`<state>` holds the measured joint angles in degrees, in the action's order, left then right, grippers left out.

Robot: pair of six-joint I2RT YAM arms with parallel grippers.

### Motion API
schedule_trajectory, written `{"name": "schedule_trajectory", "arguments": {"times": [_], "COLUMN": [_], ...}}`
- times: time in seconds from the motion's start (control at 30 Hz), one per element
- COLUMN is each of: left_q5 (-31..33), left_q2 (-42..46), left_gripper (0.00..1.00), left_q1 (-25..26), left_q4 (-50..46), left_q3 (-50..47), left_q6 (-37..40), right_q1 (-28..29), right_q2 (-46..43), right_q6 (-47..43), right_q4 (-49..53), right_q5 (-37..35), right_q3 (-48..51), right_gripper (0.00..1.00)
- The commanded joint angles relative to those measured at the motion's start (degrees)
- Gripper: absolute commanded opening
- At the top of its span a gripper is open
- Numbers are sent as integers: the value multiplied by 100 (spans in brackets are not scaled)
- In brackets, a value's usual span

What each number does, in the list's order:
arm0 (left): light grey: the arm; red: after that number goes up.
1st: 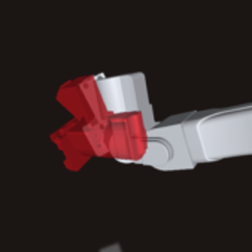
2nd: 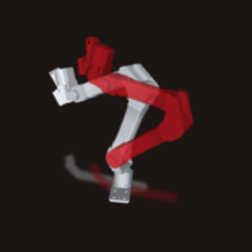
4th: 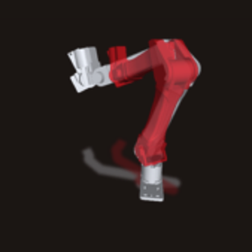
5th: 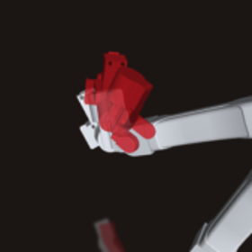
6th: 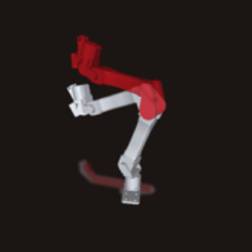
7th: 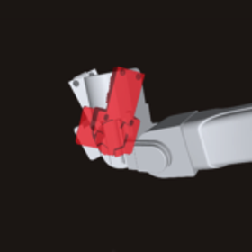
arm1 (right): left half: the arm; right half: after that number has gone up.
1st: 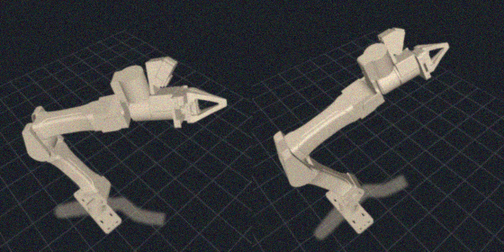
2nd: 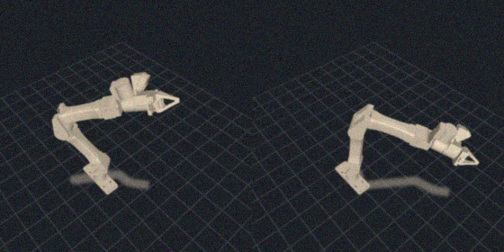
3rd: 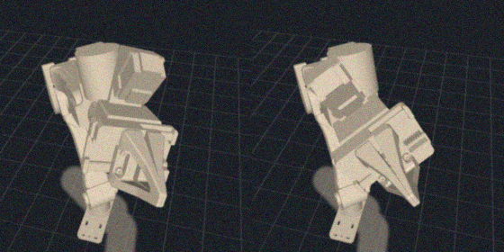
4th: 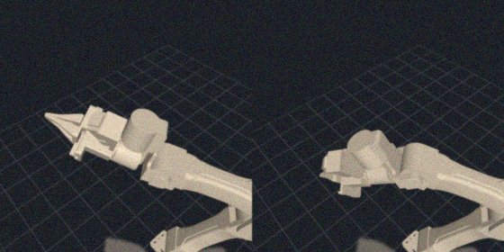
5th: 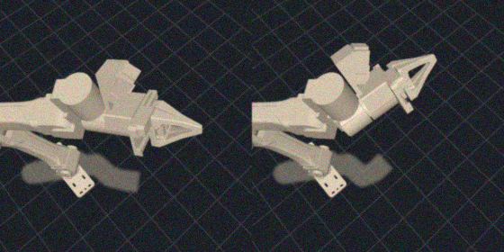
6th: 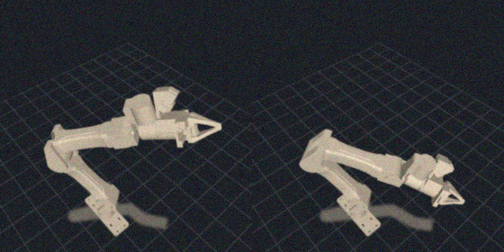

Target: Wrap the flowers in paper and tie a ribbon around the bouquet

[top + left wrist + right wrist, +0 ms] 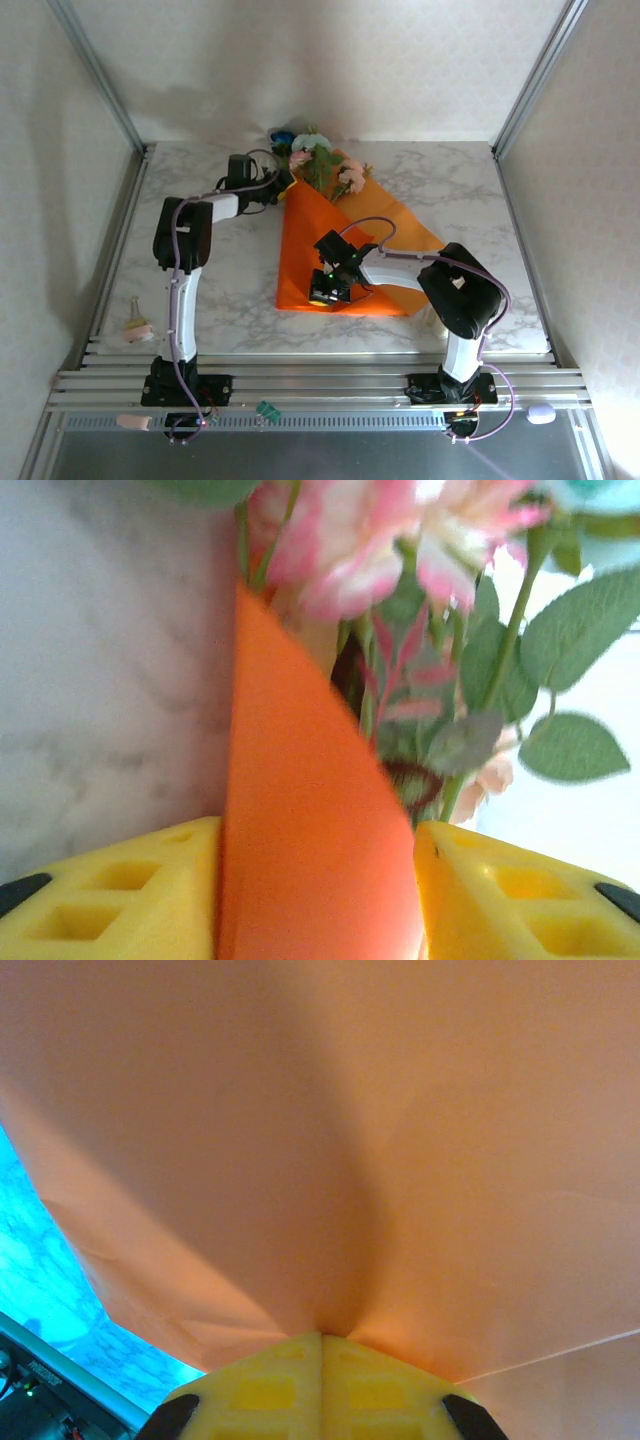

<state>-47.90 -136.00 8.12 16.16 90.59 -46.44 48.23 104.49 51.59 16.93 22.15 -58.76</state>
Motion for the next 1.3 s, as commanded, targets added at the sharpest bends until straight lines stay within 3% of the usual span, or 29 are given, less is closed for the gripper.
{"name": "schedule_trajectory", "arguments": {"times": [0.0, 0.4, 0.73, 0.93, 1.0, 1.03, 1.17, 1.2, 1.27], "left_q5": [222, 233, 554, 650, 702, 754, 848, 872, 1045], "left_q2": [456, 1944, 2201, 2234, 2249, 2266, 2389, 2435, 2644], "left_gripper": [50, 49, 44, 24, 4, 0, 0, 4, 36], "left_q1": [-55, 61, 538, 616, 645, 662, 683, 690, 691], "left_q4": [-990, -818, -880, -724, -786, -819, -946, -1016, -1211], "left_q3": [-893, -3293, -3961, -4060, -4015, -4014, -4061, -4066, -4075], "left_q6": [685, 1018, 1101, 994, 1014, 1014, 1049, 1057, 1075], "right_q1": [-7, -20, -18, -15, -21, -16, -15, -18, -21], "right_q2": [266, 281, 294, 239, 244, 235, 204, 189, 170], "right_q6": [-114, -141, -145, -130, -130, -132, -106, -106, -106], "right_q4": [509, 472, 488, 490, 505, 509, 502, 496, 497], "right_q5": [-70, -63, -86, -109, -115, -126, -142, -142, -150], "right_q3": [32, 67, -48, 5, 5, 5, 45, 56, 67], "right_gripper": [0, 0, 0, 0, 0, 0, 0, 0, 0]}}
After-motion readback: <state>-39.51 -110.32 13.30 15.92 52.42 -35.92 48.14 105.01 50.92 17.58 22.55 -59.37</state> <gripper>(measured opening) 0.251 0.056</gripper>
